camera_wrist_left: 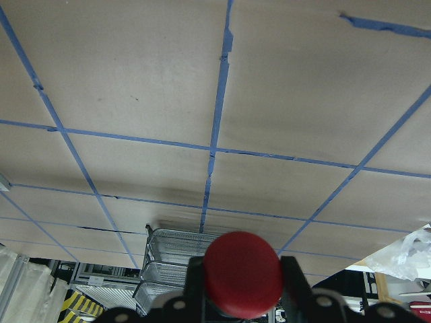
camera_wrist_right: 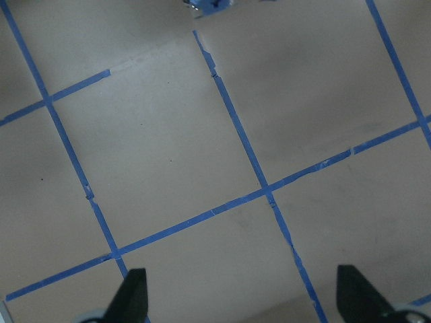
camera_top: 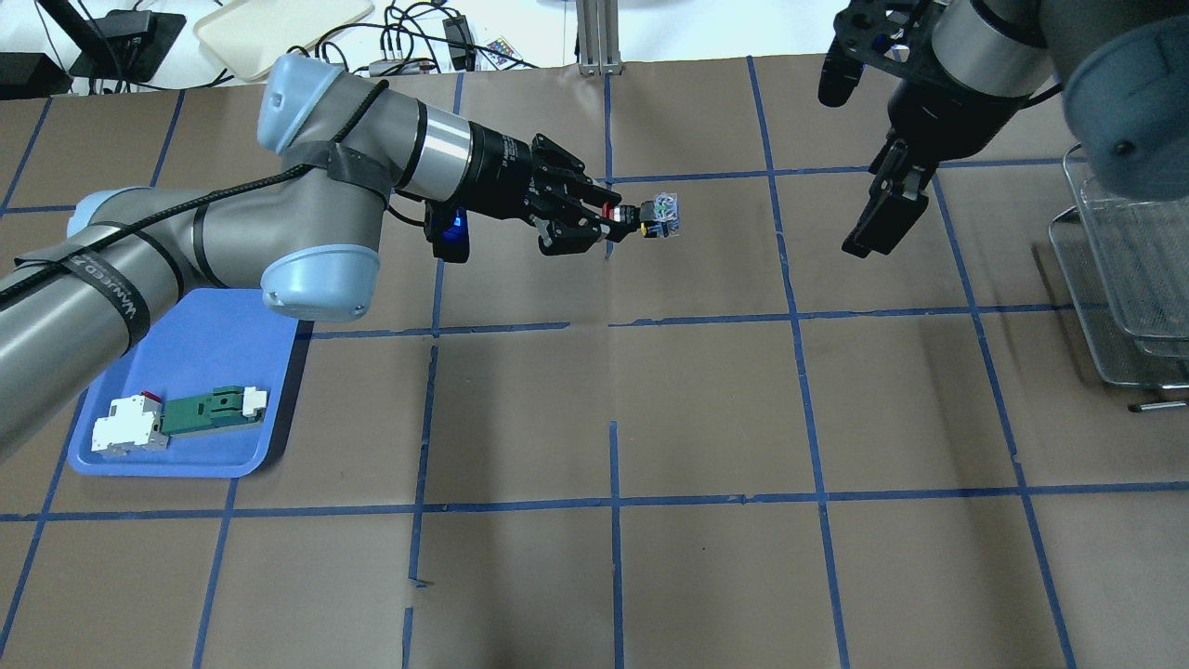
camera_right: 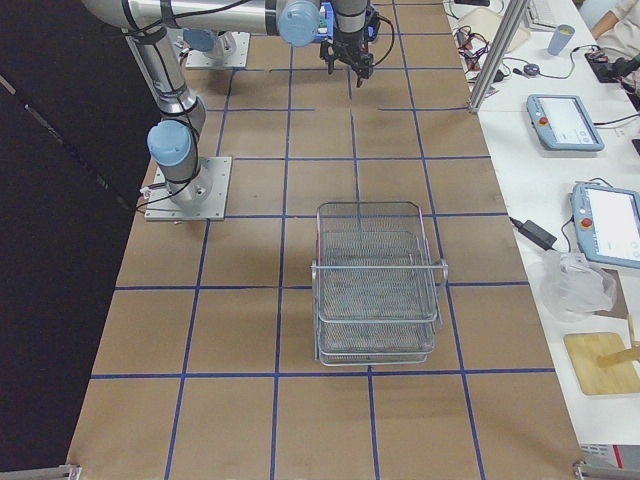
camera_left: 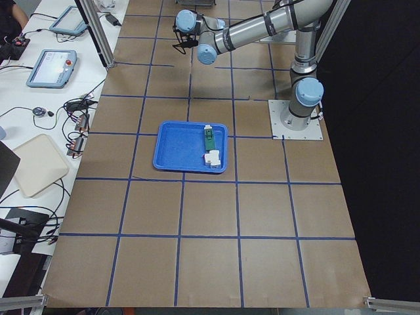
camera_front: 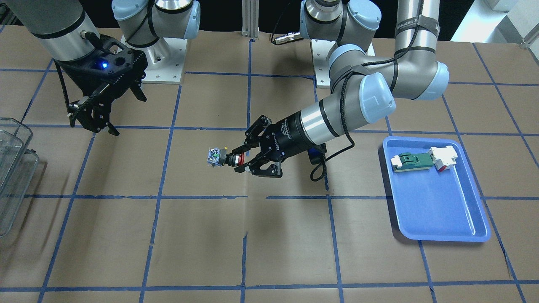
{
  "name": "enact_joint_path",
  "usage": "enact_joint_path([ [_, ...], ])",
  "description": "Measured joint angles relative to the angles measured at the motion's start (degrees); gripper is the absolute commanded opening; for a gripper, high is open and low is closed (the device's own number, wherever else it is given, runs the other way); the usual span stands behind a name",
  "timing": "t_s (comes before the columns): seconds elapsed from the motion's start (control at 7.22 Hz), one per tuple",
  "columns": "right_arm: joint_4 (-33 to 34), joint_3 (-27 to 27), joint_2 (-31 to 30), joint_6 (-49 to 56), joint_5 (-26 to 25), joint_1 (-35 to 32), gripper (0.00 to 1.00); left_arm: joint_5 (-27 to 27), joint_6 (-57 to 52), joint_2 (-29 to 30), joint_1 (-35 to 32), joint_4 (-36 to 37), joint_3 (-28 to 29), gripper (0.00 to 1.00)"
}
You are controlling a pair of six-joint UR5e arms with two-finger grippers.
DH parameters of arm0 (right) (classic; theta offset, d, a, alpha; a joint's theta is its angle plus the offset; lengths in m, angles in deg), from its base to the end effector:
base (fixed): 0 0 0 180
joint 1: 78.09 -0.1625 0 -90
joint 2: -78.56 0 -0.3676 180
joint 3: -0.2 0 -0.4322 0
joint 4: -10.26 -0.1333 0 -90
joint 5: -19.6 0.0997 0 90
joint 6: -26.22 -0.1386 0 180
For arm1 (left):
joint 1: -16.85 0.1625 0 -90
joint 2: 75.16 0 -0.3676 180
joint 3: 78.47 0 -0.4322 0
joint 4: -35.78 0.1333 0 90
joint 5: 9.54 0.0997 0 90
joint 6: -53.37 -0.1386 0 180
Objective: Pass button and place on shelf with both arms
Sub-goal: 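Lift the red push button and carry it toward the right gripper, then lower the right gripper onto the button's red head while the left holds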
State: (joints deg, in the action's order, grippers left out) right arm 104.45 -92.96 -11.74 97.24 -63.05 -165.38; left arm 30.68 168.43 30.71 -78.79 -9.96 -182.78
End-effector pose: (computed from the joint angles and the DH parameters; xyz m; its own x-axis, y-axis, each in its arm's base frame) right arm 0.1257 -0.5391 0.3734 -0.3669 -0.9300 -0.0196 -0.9216 0.3663 -0.1285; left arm -0.2962 -0.5662 0.2363 0.1781 -0.9796 -0.0933 -0.6059 -0.1839 0.7740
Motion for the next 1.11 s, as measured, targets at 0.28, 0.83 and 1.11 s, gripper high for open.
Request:
enact_joint_path([
  [0.28, 0.5, 0.0, 1.4, 5.5, 2.4, -1.8, 1.0, 0.6, 3.5, 0.0, -1.9, 2.5, -0.3, 0.0],
  [0.83, 5.3, 0.5, 6.9, 8.7, 3.3, -7.0, 1.0, 2.9, 6.5, 0.0, -4.5, 2.9, 0.1, 0.0],
  [1.11, 8.2, 0.6, 8.2, 8.9, 4.6, -8.0, 1.0, 4.1, 7.1, 0.0, -5.1, 3.2, 0.1, 0.0],
])
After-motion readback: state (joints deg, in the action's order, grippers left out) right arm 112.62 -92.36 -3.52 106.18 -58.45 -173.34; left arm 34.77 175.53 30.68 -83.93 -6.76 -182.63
